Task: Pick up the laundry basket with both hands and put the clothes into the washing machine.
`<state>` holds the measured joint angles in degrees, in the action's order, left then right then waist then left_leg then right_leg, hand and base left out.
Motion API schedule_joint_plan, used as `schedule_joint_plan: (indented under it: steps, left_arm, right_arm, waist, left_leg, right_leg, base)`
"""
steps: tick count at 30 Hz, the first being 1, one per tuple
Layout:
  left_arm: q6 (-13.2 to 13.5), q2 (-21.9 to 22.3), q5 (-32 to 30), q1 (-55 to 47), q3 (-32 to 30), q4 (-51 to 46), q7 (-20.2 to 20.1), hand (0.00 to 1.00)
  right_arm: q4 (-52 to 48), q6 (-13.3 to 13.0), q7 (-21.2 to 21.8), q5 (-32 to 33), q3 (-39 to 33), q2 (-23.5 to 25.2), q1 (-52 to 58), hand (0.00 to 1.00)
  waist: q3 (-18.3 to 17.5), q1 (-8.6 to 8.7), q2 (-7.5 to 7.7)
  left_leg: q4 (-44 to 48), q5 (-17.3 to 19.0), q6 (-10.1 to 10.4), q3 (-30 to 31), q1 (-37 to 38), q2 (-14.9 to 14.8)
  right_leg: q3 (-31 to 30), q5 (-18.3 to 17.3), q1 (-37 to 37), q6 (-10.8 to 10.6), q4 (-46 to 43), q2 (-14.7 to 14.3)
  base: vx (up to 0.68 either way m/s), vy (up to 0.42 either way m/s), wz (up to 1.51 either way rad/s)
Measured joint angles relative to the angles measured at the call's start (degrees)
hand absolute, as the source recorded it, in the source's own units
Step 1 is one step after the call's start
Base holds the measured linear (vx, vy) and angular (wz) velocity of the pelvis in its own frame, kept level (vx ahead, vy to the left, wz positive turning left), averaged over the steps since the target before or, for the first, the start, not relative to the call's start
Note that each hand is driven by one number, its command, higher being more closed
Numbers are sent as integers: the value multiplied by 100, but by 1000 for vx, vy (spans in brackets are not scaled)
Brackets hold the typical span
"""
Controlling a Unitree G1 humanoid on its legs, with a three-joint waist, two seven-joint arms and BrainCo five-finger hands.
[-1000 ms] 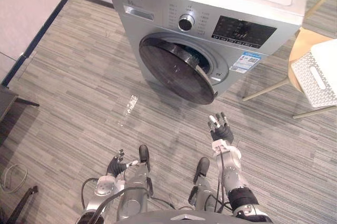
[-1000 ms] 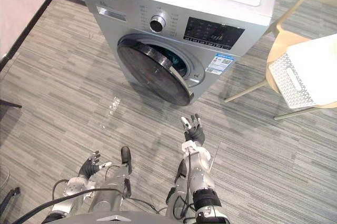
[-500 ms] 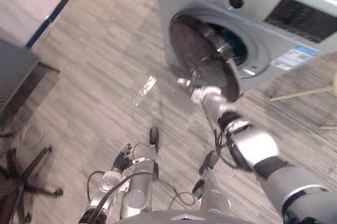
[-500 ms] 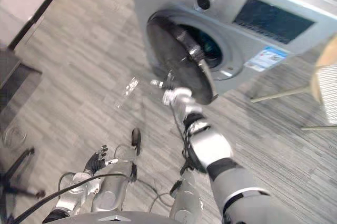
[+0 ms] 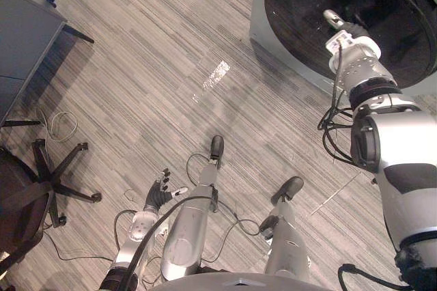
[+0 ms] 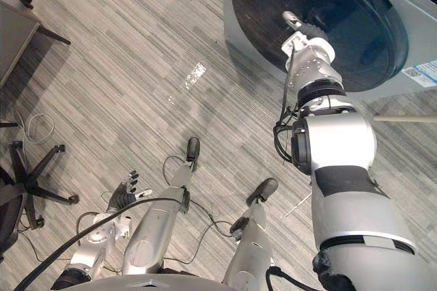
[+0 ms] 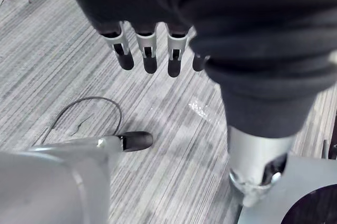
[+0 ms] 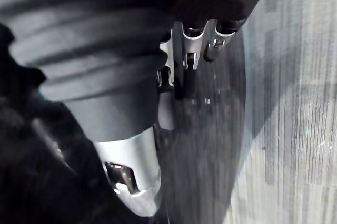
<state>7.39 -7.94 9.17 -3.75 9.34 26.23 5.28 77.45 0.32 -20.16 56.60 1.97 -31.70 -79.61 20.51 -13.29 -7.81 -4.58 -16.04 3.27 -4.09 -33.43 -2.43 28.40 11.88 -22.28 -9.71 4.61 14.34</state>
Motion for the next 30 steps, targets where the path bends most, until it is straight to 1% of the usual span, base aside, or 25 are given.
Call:
schedule_joint_plan:
  steps: [1,3,7,8,10,11,13,14,15,16,17,18,19,20,21,22,23,24,25,26,27,28,29,30]
  left_arm:
    - [-2,30,44,0,-70,-48,50,0]
    - [0,182,81,-7,-287,-237,149,0]
    - [-2,356,81,-30,-426,-336,178,0]
    - [-1,380,82,-30,-494,-362,181,0]
    - [-1,393,82,-32,-534,-435,182,0]
    - [-1,419,82,-34,-581,-490,182,0]
    - [2,479,82,-32,-690,-529,190,0]
    - [1,481,83,-34,-711,-524,192,0]
    - [0,481,82,-39,-739,-511,198,0]
    - [0,489,81,-41,-798,-467,199,0]
    - [3,495,80,-41,-838,-443,200,0]
    - [7,490,79,-41,-925,-294,201,0]
    - [4,461,79,-47,-951,-107,209,0]
    - [2,444,79,-51,-954,-10,205,0]
    - [-2,433,79,-52,-956,153,205,0]
    - [-4,428,79,-52,-957,216,203,0]
    - [-7,429,77,-57,-1003,390,197,0]
    - [-34,443,77,-99,-1107,500,193,0]
    - [-47,469,72,-202,-1262,602,191,0]
    - [-74,518,66,-400,-1476,662,179,0]
    - [-90,586,55,-618,-1680,689,177,0]
    - [-115,602,26,-700,-1728,710,179,0]
    - [-138,668,-53,-802,-1754,817,169,0]
    - [-146,851,-56,-837,-1932,1005,171,0]
  right_arm:
    - [-77,2,-79,64,-53,0,0,0]
    - [-498,13,-242,444,-94,7,200,0]
    - [-1065,-1,-233,762,-521,7,541,0]
    - [-1201,-61,-230,852,-621,5,647,0]
    - [-1426,-200,-230,880,-855,5,836,0]
    - [-1514,-325,-227,879,-949,4,926,0]
    - [-1798,-485,-143,859,-947,6,1193,0]
    - [-2061,-620,-73,728,-948,5,1438,0]
    - [-2265,-763,48,522,-948,6,1695,0]
    - [-2434,-914,181,192,-953,37,2128,0]
    - [-2504,-942,257,44,-975,95,2336,0]
    - [-2610,-1026,364,-331,-1021,383,2845,0]
    - [-2707,-1021,433,-658,-1047,796,3455,0]
    - [-2721,-1013,492,-899,-1084,1012,3844,0]
    - [-2734,-953,525,-1428,-1183,1450,4626,0]
    - [-2719,-916,525,-1586,-1244,1662,5027,0]
    - [-2624,-803,546,-1925,-1487,2150,5821,0]
    - [-2443,-727,607,-2140,-1645,2510,6315,0]
    - [-2159,-627,689,-2347,-1858,2833,6811,0]
    - [-1761,-442,778,-2684,-2249,3052,7333,0]
    - [-1719,-357,820,-2859,-2714,3056,7733,0]
    - [-1721,-325,863,-2988,-2839,3022,7893,0]
    - [-1748,-298,937,-3140,-3047,2872,8316,0]
    - [-1913,-305,969,-3227,-3189,2822,8547,0]
  waist:
    - [3,25,4]
    - [5,75,6]
    - [9,178,12]
    - [13,217,20]
    - [14,224,21]
    - [16,225,25]
    - [18,245,29]
    - [24,255,39]
    - [40,267,64]
    - [72,351,121]
    - [93,384,167]
    - [82,438,320]
    - [46,498,470]
    - [1,521,560]
    - [-88,541,720]
    - [-124,542,791]
    - [-185,523,921]
    - [-217,526,975]
    - [-264,554,983]
    - [-419,569,958]
    - [-652,582,939]
    - [-757,611,942]
    - [-900,703,880]
    - [-908,686,751]
  left_leg:
    - [0,-8,-11,-39,-16,1]
    - [0,2,-28,-147,-34,-7]
    - [-2,59,-109,-407,-40,-31]
    - [-3,61,-112,-470,-40,-36]
    - [-2,61,-112,-600,-40,-58]
    - [-2,60,-113,-688,-40,-67]
    - [1,24,-146,-756,-29,-76]
    - [1,9,-159,-814,-3,-86]
    - [1,2,-216,-868,53,-105]
    - [1,15,-226,-906,220,-146]
    - [1,26,-229,-942,319,-169]
    - [1,104,-174,-1019,560,-232]
    - [3,181,-112,-1050,811,-300]
    - [4,209,-86,-1050,938,-345]
    - [125,328,-32,-1018,1102,-431]
    - [317,449,0,-976,1114,-483]
    - [817,767,62,-850,1135,-591]
    - [1270,1057,100,-753,1152,-676]
    - [1864,1439,125,-611,1163,-759]
    - [2580,1941,153,-483,1121,-872]
    - [3175,2373,139,-395,1046,-932]
    - [3454,2557,115,-373,1029,-921]
    - [4056,2994,-25,-386,1101,-907]
    - [4275,3445,-128,-403,1250,-917]
  right_leg:
    - [-33,15,-35,-5,0,10]
    - [-142,60,-131,-6,-2,24]
    - [-270,115,-203,2,-2,55]
    - [-277,120,-207,8,-2,63]
    - [-295,129,-219,20,-2,75]
    - [-322,136,-234,27,-2,85]
    - [-397,162,-258,27,-2,83]
    - [-423,165,-254,31,-3,79]
    - [-446,167,-238,24,-27,72]
    - [-494,151,-139,23,-81,55]
    - [-532,119,-74,30,-111,44]
    - [-587,3,57,41,-199,14]
    - [-623,-151,238,66,-301,-37]
    - [-628,-250,318,78,-392,-63]
    - [-597,-490,473,114,-594,-107]
    - [-574,-589,560,115,-700,-117]
    - [-515,-778,805,115,-874,-145]
    - [-439,-910,1028,114,-990,-169]
    - [-346,-1099,1318,103,-1118,-198]
    - [-269,-1353,1557,50,-1314,-220]
    - [-222,-1547,1678,-10,-1510,-163]
    - [-170,-1593,1765,-111,-1580,-101]
    - [-106,-1694,1929,-214,-2018,55]
    - [-542,-1676,1630,114,-3236,246]
  base:
    - [49,46,-23]
    - [33,25,-23]
    - [23,20,-13]
    - [30,27,-2]
    - [33,23,-2]
    - [33,21,-6]
    - [34,22,-10]
    - [31,15,-15]
    - [56,-5,-23]
    - [49,-21,-25]
    - [68,-50,-34]
    - [75,-77,-33]
    - [88,-91,-29]
    - [110,-115,-9]
    - [131,-129,8]
    - [141,-138,23]
    - [195,-172,31]
    - [172,-133,37]
    - [199,-104,32]
    - [143,30,21]
    - [145,88,13]
    - [169,220,24]
    - [225,287,24]
    - [181,320,22]
